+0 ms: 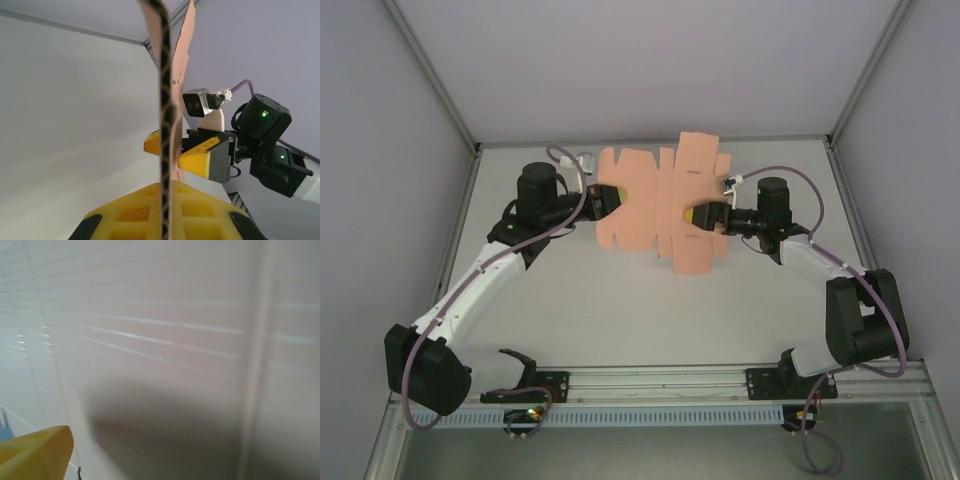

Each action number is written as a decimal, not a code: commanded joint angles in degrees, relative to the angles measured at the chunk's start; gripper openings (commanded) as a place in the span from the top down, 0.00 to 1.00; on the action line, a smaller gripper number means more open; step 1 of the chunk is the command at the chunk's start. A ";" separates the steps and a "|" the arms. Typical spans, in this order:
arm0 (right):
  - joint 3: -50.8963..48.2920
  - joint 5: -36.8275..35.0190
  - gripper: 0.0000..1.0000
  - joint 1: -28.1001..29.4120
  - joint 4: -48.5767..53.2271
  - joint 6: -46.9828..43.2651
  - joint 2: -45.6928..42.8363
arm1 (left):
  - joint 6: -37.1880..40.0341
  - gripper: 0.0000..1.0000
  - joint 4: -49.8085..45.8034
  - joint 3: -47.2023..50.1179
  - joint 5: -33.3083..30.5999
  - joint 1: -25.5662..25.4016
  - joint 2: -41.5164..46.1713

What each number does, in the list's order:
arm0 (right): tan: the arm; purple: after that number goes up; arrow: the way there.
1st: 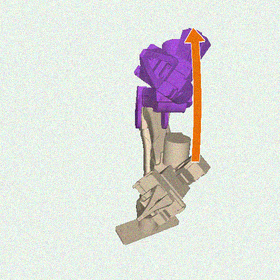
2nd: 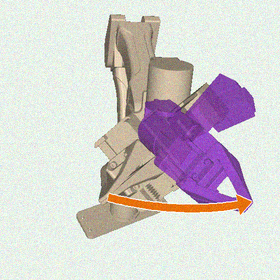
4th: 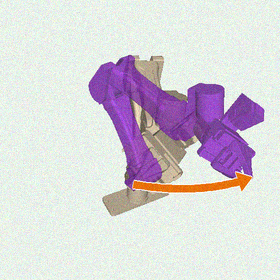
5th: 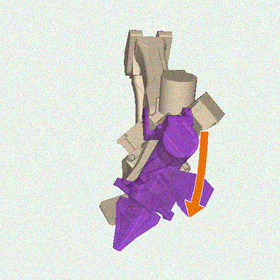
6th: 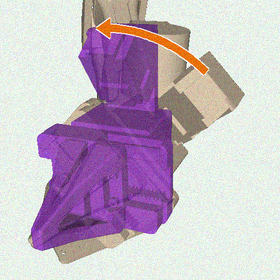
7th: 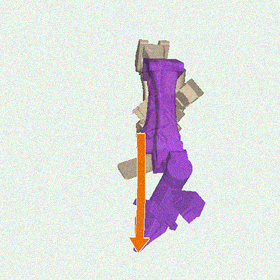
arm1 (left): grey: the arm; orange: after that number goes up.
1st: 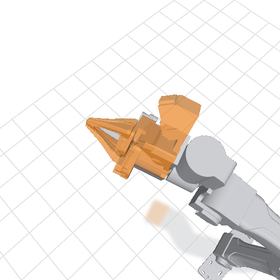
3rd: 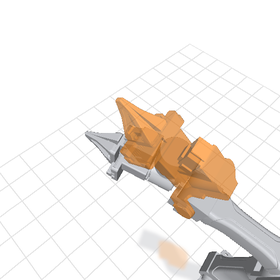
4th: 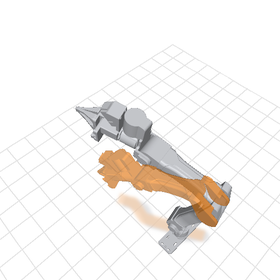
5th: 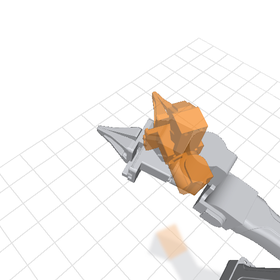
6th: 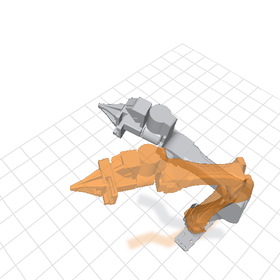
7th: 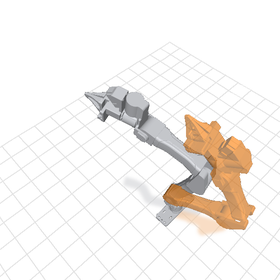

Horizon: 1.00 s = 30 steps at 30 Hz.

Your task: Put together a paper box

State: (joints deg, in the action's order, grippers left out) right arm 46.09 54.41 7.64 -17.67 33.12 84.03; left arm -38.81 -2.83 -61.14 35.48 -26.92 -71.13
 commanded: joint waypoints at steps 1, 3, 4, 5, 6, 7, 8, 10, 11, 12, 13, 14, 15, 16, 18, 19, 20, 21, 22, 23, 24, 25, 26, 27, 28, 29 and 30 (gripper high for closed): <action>-0.65 5.75 0.08 -0.04 -9.04 6.31 -0.45 | -1.97 1.00 3.76 0.57 2.30 0.46 2.04; -0.47 6.57 0.08 0.53 -11.00 7.97 -0.27 | -2.38 1.00 4.47 1.24 2.31 0.52 2.34; -0.21 6.67 0.08 0.70 -11.59 8.75 -0.17 | -2.74 1.00 5.12 1.54 3.01 0.55 2.40; -0.09 7.00 0.08 0.92 -12.20 9.22 -0.11 | -2.96 1.00 5.89 1.87 4.18 0.56 2.53; -0.12 7.28 0.08 1.11 -12.74 9.53 -0.09 | -3.45 1.00 6.47 2.08 4.38 0.55 2.49; -0.03 7.20 0.08 1.18 -13.19 10.12 -0.16 | -3.87 1.00 7.14 2.27 4.68 0.64 2.54; 0.06 7.20 0.09 1.24 -13.43 10.65 -0.24 | -3.91 1.00 7.48 2.21 4.98 0.68 2.53; 0.06 7.62 0.11 1.22 -14.18 11.36 -0.42 | -3.89 1.00 7.49 2.17 5.10 0.73 2.58; 0.00 7.68 0.12 1.23 -14.28 11.52 -0.53 | -3.86 1.00 7.39 2.17 4.98 0.86 2.64; -0.08 7.73 0.13 1.16 -14.06 11.53 -0.75 | -3.99 1.00 7.29 2.24 4.80 1.10 2.74; -0.35 7.77 0.15 1.13 -13.73 11.19 -1.03 | -4.22 1.00 7.40 2.33 4.84 1.37 2.80; -0.66 7.90 0.17 1.05 -13.33 10.74 -1.35 | -4.34 1.00 7.44 2.51 4.79 1.58 2.99; -0.96 7.87 0.19 0.94 -12.25 9.97 -1.69 | -4.42 1.00 7.40 2.65 4.56 1.90 3.26; -1.10 7.74 0.20 0.67 -10.55 9.00 -2.34 | -4.20 1.00 7.08 2.78 4.30 2.11 3.66; -1.66 6.71 0.20 0.04 -7.42 7.21 -3.45 | -3.60 1.00 5.80 3.04 3.19 2.68 4.31; -1.78 5.66 0.20 -0.36 -5.34 5.94 -3.70 | -3.16 1.00 5.11 3.05 3.01 2.70 4.70; -1.79 4.68 0.19 -0.67 -3.12 4.58 -5.55 | -2.94 1.00 4.73 3.26 3.01 2.71 5.00; -1.71 3.78 0.19 -1.06 -0.88 3.17 -6.47 | -2.94 1.00 4.68 3.60 3.01 2.73 5.30; -1.66 2.89 0.19 -1.34 1.46 1.50 -7.45 | -2.94 1.00 4.79 3.87 3.02 4.23 5.66; -1.62 2.19 0.19 -1.56 3.13 0.16 -8.18 | -2.94 1.00 4.85 4.04 3.01 4.40 5.87; -1.53 1.40 0.19 -1.79 4.66 -0.92 -8.84 | -2.93 1.00 4.85 4.27 3.01 4.50 6.01; -1.44 0.62 0.19 -1.96 6.01 -1.75 -9.41 | -2.85 1.00 4.93 4.45 3.01 4.53 6.23; -1.27 0.05 0.19 -2.17 6.91 -2.45 -9.88 | -2.77 1.00 4.79 4.54 3.01 4.64 6.42; -1.04 -0.55 0.19 -2.44 7.83 -3.13 -10.18 | -2.81 1.00 4.57 4.58 3.01 4.71 6.54; -0.96 -1.03 0.19 -2.75 8.34 -3.37 -10.37 | -2.68 1.00 4.63 4.72 3.01 4.68 6.76; -0.89 -1.45 0.20 -2.97 8.44 -3.41 -10.51 | -2.69 1.00 4.68 4.89 3.01 4.68 6.90; -0.83 -1.64 0.27 -3.16 8.26 -3.33 -10.38 | -2.60 1.00 4.67 4.90 3.01 4.78 7.01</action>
State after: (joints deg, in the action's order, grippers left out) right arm 44.42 55.07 5.17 -13.47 32.47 74.39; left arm -41.63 0.91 -56.73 38.17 -22.39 -65.73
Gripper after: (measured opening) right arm 0.774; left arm 0.069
